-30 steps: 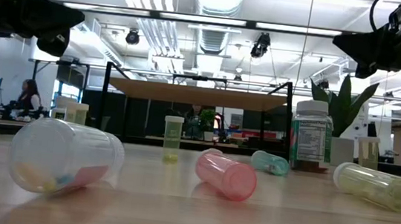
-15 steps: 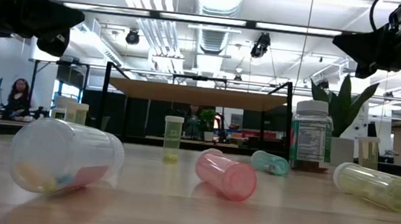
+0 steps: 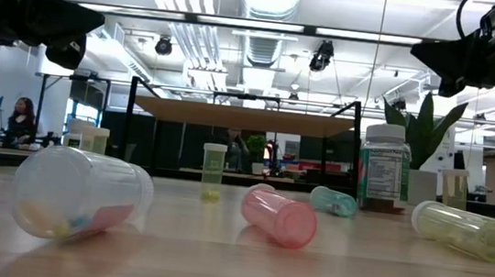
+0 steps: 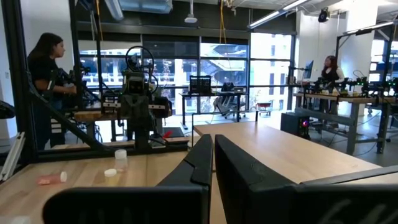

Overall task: Pick and place medicine bottles onto shelf by color
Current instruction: Put the yellow pill bottle on the shelf

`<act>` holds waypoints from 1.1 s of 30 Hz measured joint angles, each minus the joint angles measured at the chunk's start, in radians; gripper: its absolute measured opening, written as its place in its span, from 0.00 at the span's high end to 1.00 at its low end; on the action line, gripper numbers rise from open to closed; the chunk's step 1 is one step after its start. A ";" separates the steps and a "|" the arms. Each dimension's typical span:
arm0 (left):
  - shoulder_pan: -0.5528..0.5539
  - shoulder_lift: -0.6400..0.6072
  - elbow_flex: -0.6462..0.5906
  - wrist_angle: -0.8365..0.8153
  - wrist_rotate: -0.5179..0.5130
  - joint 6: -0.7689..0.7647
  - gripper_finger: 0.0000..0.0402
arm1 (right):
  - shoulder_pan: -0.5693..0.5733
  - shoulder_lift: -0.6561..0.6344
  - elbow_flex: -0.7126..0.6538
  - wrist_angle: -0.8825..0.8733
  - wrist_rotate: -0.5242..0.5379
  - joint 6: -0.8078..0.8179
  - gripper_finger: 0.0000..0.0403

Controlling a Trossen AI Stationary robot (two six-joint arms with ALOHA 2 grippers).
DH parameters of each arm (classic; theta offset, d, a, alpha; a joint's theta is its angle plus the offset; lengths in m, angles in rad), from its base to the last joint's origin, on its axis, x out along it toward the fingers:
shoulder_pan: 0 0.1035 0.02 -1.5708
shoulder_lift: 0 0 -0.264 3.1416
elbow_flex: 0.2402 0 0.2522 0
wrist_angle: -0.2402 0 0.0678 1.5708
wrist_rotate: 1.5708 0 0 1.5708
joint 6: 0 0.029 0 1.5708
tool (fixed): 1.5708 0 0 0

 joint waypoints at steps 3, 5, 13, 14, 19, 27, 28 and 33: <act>0.000 0.000 0.000 0.000 0.000 0.000 1.00 | 0.000 0.000 0.000 0.000 0.000 -0.002 0.98; 0.000 0.000 0.000 0.000 0.000 0.000 1.00 | 0.000 0.000 0.000 0.000 0.000 0.000 0.98; 0.000 0.004 0.016 -0.065 0.005 -0.062 1.00 | 0.000 0.000 0.000 0.000 0.000 -0.001 0.98; 0.000 0.011 0.031 -0.096 0.005 -0.080 1.00 | 0.000 0.000 0.000 0.000 0.000 0.000 0.98; 0.000 0.064 0.118 -0.244 0.004 -0.105 0.96 | 0.000 0.000 0.000 0.000 0.000 0.000 0.98; 0.000 0.192 0.274 -0.336 -0.002 -0.106 0.80 | 0.000 0.000 0.000 0.000 0.000 -0.001 0.98; 0.000 0.209 0.288 -0.331 -0.002 -0.106 0.79 | 0.000 0.000 0.000 0.000 0.000 0.000 0.98; 0.000 0.272 0.341 -0.336 -0.002 -0.116 0.76 | 0.000 0.000 0.000 0.000 0.000 0.000 0.98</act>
